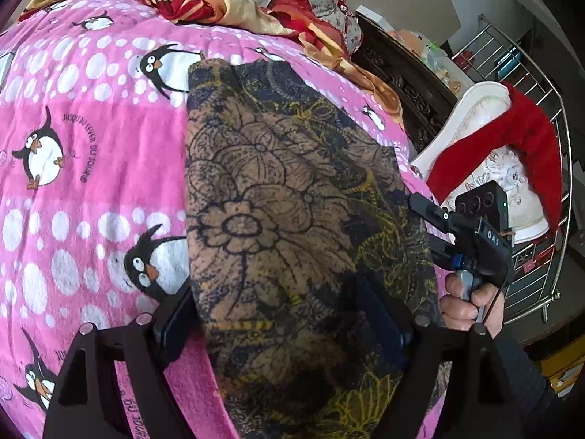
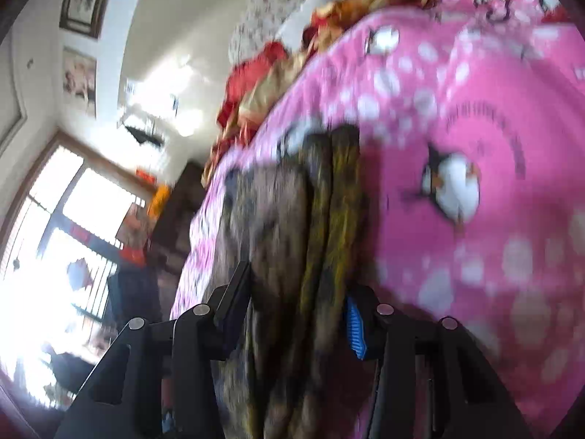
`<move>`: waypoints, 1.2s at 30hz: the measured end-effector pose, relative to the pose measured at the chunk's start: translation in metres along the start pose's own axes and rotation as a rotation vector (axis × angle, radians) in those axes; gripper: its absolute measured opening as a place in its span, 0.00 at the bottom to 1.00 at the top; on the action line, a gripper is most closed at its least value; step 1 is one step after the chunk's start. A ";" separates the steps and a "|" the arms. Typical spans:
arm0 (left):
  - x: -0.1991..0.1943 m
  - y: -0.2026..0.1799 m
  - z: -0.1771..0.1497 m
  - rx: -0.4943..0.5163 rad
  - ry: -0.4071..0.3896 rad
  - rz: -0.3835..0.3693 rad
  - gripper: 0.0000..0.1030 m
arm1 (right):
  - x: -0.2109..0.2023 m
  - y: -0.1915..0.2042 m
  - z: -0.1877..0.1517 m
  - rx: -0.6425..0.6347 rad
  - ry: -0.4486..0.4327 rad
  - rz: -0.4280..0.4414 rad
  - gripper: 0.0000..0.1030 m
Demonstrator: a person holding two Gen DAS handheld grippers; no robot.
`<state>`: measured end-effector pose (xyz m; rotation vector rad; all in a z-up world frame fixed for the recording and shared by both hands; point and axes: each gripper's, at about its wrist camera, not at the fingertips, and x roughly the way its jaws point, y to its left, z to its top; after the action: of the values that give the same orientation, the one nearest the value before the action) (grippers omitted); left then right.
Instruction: Fold small clothes
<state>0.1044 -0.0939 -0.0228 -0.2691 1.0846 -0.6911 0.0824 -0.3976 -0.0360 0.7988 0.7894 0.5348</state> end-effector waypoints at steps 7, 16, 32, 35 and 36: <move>0.002 -0.004 0.000 0.029 -0.025 0.036 0.68 | 0.010 0.020 -0.008 -0.168 0.068 -0.085 0.43; -0.010 0.006 -0.011 -0.057 -0.113 0.018 0.24 | 0.013 0.021 -0.001 -0.169 0.016 -0.130 0.35; -0.125 0.073 -0.007 -0.042 -0.205 0.054 0.21 | 0.061 0.114 -0.010 -0.240 0.103 -0.100 0.29; -0.141 0.097 -0.005 -0.042 -0.198 0.100 0.21 | 0.098 0.125 -0.012 -0.210 0.129 -0.063 0.29; -0.145 0.106 -0.006 -0.050 -0.198 0.107 0.21 | 0.110 0.128 -0.013 -0.203 0.135 -0.050 0.29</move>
<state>0.0987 0.0793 0.0234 -0.3132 0.9211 -0.5312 0.1215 -0.2409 0.0145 0.5584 0.8614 0.6184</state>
